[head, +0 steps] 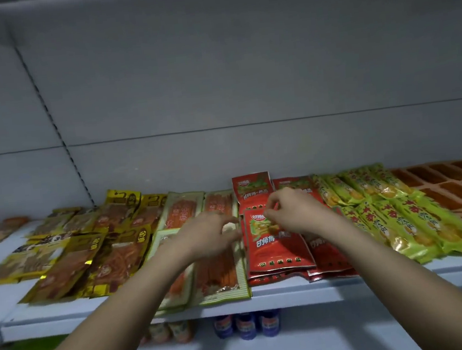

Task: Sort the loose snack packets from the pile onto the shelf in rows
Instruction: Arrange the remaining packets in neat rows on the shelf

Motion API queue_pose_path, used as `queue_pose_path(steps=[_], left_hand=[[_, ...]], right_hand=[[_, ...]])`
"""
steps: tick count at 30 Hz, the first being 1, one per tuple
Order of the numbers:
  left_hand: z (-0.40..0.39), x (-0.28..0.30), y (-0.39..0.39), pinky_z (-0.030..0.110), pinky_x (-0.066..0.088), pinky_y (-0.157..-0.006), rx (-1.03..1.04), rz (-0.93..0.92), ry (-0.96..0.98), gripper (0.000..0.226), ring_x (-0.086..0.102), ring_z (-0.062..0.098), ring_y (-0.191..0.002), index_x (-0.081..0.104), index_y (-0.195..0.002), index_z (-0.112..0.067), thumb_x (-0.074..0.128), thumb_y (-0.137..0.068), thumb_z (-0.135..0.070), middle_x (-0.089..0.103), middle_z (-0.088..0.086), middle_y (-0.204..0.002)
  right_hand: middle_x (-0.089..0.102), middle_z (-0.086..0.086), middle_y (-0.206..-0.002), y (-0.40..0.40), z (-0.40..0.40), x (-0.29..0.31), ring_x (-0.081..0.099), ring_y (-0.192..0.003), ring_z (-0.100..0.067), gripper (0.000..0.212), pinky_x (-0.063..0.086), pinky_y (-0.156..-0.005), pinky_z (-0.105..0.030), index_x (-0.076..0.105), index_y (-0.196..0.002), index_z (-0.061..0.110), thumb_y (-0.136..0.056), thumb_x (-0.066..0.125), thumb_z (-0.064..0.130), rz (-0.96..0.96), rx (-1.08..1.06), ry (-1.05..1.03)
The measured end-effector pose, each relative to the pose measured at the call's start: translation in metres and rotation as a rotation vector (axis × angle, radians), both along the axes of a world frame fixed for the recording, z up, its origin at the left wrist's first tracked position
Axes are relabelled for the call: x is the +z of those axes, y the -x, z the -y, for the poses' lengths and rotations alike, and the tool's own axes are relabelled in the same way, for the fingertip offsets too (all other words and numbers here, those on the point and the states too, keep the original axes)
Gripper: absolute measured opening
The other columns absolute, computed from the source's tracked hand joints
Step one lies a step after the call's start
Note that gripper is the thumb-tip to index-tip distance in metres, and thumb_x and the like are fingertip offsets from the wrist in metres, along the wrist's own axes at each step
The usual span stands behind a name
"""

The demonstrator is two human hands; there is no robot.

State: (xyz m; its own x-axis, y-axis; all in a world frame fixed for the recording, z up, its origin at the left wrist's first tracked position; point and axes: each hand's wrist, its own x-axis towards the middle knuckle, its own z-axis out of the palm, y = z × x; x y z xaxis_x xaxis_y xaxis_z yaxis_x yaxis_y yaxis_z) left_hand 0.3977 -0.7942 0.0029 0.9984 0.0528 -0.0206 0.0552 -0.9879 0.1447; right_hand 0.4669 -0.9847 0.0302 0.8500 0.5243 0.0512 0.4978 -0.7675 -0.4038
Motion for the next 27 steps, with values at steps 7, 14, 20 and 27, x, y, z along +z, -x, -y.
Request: queue_pose_path(steps=[7,14,20,27], left_hand=[[-0.081,0.020,0.053,0.041,0.046,-0.099,0.284,0.135,-0.030,0.056,0.054,0.029,-0.126,0.061,-0.131,-0.036,0.040,-0.088,-0.065,0.062,0.004,-0.136],[-0.189,0.021,0.171,0.038,0.048,-0.094,0.538,0.172,0.010,0.049,0.057,0.027,-0.123,0.065,-0.125,-0.034,0.050,-0.092,-0.065,0.065,0.004,-0.131],[-0.303,0.007,0.311,0.039,0.047,-0.096,0.752,0.136,0.028,0.051,0.057,0.023,-0.121,0.064,-0.124,-0.034,0.045,-0.092,-0.068,0.064,-0.003,-0.131],[-0.397,-0.007,0.465,0.033,0.053,-0.077,0.943,0.124,0.075,0.052,0.065,0.019,-0.094,0.066,-0.118,-0.030,0.046,-0.091,-0.070,0.068,-0.003,-0.111]], right_hand=[[0.071,-0.003,-0.085,0.039,-0.101,0.006,0.065,-0.087,-0.022,0.015,0.047,-0.073,-0.032,0.069,-0.081,0.022,-0.092,0.060,0.026,-0.003,0.262,-0.114],[0.073,-0.006,-0.096,0.121,-0.235,0.006,0.066,-0.095,-0.026,0.018,0.048,-0.075,-0.034,0.066,-0.082,0.023,-0.094,0.058,0.033,0.028,0.457,-0.098],[0.067,-0.003,-0.089,0.228,-0.370,-0.010,0.060,-0.086,-0.023,0.022,0.048,-0.075,-0.037,0.066,-0.084,0.015,-0.096,0.054,0.028,-0.031,0.660,-0.034],[0.068,-0.006,-0.097,0.354,-0.519,-0.024,0.062,-0.089,-0.024,0.026,0.052,-0.079,-0.038,0.066,-0.093,0.013,-0.097,0.054,0.036,-0.073,0.896,0.064]])
